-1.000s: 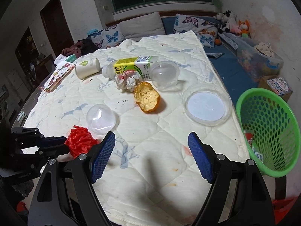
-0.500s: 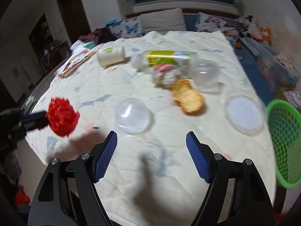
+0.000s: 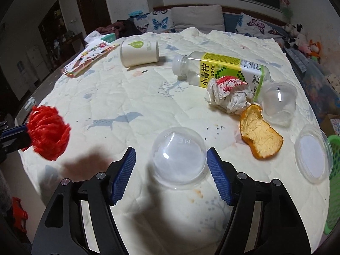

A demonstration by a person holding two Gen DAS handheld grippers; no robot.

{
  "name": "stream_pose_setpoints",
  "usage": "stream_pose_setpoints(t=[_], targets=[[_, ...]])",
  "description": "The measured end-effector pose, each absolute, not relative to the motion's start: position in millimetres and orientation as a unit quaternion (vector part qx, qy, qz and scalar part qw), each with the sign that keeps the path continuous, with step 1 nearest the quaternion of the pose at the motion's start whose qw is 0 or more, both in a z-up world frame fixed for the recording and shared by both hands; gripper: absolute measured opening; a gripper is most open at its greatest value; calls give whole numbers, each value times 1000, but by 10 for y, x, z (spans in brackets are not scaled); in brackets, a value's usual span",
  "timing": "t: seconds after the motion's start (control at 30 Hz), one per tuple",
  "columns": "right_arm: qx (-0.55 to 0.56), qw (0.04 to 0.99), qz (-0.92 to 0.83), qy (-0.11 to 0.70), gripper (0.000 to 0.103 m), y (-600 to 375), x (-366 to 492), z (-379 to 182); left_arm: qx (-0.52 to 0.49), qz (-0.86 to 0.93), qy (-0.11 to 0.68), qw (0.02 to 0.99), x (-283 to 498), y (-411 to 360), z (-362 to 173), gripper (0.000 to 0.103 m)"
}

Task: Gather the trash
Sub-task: 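Grasp the clear plastic dome with the right tool while the left tool holds the red net, then carry the dome and red net to the green basket and release both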

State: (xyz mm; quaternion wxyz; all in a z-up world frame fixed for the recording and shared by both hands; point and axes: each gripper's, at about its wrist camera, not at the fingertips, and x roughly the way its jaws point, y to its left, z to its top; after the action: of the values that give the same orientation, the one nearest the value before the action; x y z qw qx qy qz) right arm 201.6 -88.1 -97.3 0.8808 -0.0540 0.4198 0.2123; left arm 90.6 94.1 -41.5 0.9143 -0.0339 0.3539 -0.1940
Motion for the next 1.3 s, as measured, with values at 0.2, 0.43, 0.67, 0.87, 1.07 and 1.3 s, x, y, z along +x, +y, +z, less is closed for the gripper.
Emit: stream_pose_setpoints(t=[0.2,0.43,0.67,0.87,1.07,1.3], targets=[[-55,878,202,430,60,-874,2108,-1064,-37,-196,355,913,915,953,-425,9],[-43,881,204,424,60,-961,2060,-1032,-36,-201,358,911,956,902,-428,9],[-22,892,191,409,59,-1270,1850,-857,-33,-224,356,907,1051,716,-369,9],[-3,908,149,393,59,-1750,1703,-659,-24,-258,353,899,1216,385,-278,9],[11,923,77,376,60,-2457,1621,-500,-13,-292,355,888,1438,-55,-222,9],[41,925,-12,377,60,-3431,1626,-538,2,-328,350,877,1667,-631,-92,9]])
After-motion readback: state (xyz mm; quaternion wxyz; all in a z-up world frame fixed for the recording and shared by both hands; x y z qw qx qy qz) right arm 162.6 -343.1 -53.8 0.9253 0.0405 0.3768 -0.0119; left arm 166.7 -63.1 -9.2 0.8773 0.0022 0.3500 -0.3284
